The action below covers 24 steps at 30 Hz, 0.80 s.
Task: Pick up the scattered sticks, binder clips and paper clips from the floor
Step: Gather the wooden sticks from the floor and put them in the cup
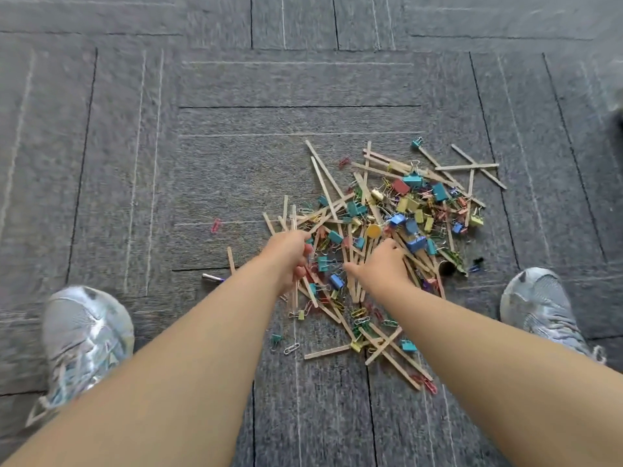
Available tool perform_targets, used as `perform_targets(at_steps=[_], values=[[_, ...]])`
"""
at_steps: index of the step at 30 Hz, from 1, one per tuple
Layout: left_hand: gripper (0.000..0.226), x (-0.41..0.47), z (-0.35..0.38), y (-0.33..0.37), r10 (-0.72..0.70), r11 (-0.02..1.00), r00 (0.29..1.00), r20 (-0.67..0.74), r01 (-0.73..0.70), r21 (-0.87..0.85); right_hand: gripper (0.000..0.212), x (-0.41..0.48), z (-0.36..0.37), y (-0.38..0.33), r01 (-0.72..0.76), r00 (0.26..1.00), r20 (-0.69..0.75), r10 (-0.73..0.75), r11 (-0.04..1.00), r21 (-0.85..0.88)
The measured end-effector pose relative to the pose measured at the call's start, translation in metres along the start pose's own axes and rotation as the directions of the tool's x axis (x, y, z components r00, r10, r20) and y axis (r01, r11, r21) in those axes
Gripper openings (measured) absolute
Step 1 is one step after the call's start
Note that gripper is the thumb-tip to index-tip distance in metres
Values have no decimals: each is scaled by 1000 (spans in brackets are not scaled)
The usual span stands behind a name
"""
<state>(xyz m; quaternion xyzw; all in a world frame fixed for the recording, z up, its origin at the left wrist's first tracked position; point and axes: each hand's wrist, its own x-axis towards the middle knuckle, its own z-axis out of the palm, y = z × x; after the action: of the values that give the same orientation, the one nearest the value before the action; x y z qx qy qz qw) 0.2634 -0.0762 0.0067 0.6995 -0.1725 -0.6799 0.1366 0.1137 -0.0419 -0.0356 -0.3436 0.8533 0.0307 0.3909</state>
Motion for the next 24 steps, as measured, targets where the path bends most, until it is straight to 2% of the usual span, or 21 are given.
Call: perform_targets(at_steps=[2,3,5,6,7,9,12,15,16,18,20,22,24], values=[[12,3,7,-5,-18,999,1000,4,19,-48,75,-2,3,1,62,997,-48,-59,997,46],[12,3,11,-10,-29,998,1000,4,29,-49,56,-4,2,2,63,998,-21,-61,985,162],[14,1,18,-19,-44,999,999,17,44,6,33,1,0,12,29,999,21,-30,997,67],[15,0,21,-22,-47,998,999,25,46,37,25,4,-6,15,-13,999,52,5,989,148],[15,0,22,-22,-52,997,998,29,50,56,17,4,-14,18,50,994,91,-60,993,105],[16,1,26,-18,-60,996,998,31,58,61,3,-7,-41,17,22,985,168,-35,996,81],[18,0,39,1,-45,999,996,75,44,15,5,-21,-87,14,22,940,337,-59,993,113],[19,-16,63,21,-13,999,986,167,20,-44,15,-33,-131,16,62,905,416,-88,995,75],[23,-23,73,25,2,999,982,191,8,-53,16,-35,-140,18,61,902,420,-101,992,108],[45,-34,90,28,34,998,966,257,-22,-51,15,-40,-155,23,34,901,412,-139,967,252],[66,-41,106,26,43,999,924,381,-35,-28,13,-51,-159,25,5,883,424,-200,908,419],[66,-44,121,21,44,999,881,472,-42,-13,12,-57,-147,26,59,887,388,-252,893,445],[51,-45,128,15,41,999,896,443,-38,-16,20,-60,-124,28,86,906,336,-258,888,451]])
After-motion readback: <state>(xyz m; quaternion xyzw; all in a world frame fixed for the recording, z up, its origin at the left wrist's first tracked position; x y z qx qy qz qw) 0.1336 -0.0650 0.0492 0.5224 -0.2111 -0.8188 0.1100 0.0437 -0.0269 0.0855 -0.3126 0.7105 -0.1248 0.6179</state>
